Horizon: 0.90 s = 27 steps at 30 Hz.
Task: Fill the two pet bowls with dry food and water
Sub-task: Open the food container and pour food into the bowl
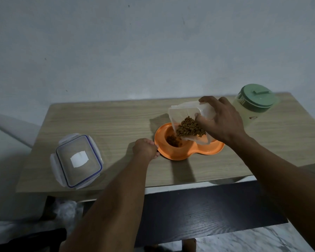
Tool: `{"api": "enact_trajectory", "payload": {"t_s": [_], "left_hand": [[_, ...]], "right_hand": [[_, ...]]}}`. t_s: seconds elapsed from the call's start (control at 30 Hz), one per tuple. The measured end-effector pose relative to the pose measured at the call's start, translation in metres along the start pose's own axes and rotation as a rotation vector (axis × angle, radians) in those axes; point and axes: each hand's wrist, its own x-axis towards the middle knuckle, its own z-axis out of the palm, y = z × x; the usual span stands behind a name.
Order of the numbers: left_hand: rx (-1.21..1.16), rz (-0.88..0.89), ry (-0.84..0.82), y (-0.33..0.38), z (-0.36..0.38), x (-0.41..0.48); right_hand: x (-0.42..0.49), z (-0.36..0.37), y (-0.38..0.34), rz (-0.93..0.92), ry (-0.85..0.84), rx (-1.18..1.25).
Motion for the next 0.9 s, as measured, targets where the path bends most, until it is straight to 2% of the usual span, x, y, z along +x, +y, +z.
{"api": "enact_trajectory", "payload": {"t_s": [0.63, 0.73, 0.9], "left_hand": [[-0.004, -0.015, -0.044, 0.002, -0.002, -0.001], [-0.038, -0.012, -0.053, 0.003, -0.004, -0.006], [-0.098, 0.006, -0.117, 0.002, -0.01, -0.018]], "right_hand": [[0.002, 0.0, 0.016, 0.1, 0.064, 0.178], [0.001, 0.0, 0.019, 0.262, 0.099, 0.415], [-0.012, 0.005, 0.025, 0.655, 0.145, 0.909]]}}
